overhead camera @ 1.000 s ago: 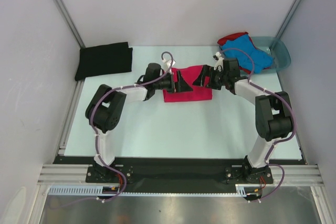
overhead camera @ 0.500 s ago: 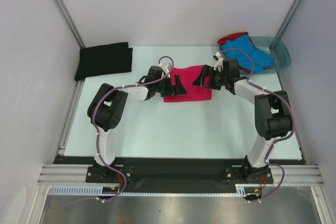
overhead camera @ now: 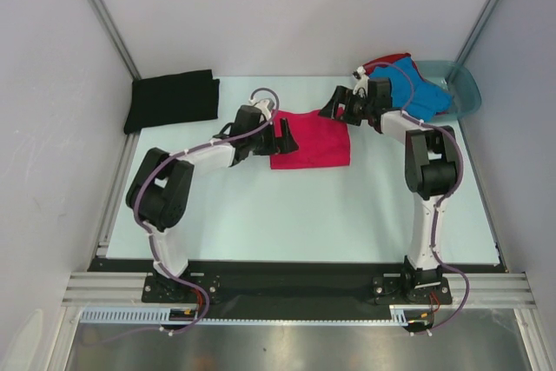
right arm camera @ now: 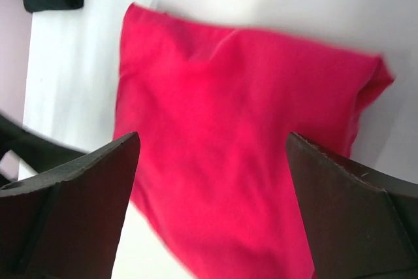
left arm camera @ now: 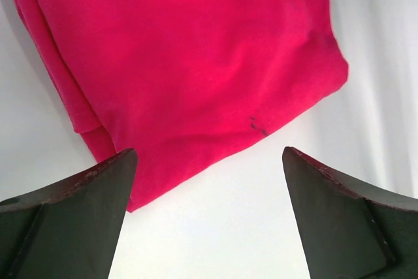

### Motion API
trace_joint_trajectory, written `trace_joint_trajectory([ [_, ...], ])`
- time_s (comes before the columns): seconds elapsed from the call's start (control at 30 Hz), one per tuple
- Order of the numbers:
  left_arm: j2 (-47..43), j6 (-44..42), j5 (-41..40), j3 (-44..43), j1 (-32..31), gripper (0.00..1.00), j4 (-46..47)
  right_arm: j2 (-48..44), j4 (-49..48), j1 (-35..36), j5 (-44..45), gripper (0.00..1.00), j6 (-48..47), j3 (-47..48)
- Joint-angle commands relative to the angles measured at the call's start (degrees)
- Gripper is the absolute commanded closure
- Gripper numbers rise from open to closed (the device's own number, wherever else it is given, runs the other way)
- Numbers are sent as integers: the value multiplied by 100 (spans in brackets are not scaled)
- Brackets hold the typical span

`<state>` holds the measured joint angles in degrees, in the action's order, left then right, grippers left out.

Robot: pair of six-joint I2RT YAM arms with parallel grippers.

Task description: Fold and stack the t-shirts

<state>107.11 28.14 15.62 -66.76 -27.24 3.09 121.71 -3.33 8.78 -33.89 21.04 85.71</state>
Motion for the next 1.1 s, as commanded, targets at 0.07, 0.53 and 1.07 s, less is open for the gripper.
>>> trace_joint_trajectory([
  [0.07,-691,-90,73,181,-18,0,323,862,-185,-34,-215,0,-143,1068],
  [0.53,-1096,-213,-41,532,-132,0,402,1866,80,28,67,0,-943,2408],
  [1.07,-2456,7,-2176,1156,-237,0,-2,-1211,832,650,1856,0,-1945,367],
])
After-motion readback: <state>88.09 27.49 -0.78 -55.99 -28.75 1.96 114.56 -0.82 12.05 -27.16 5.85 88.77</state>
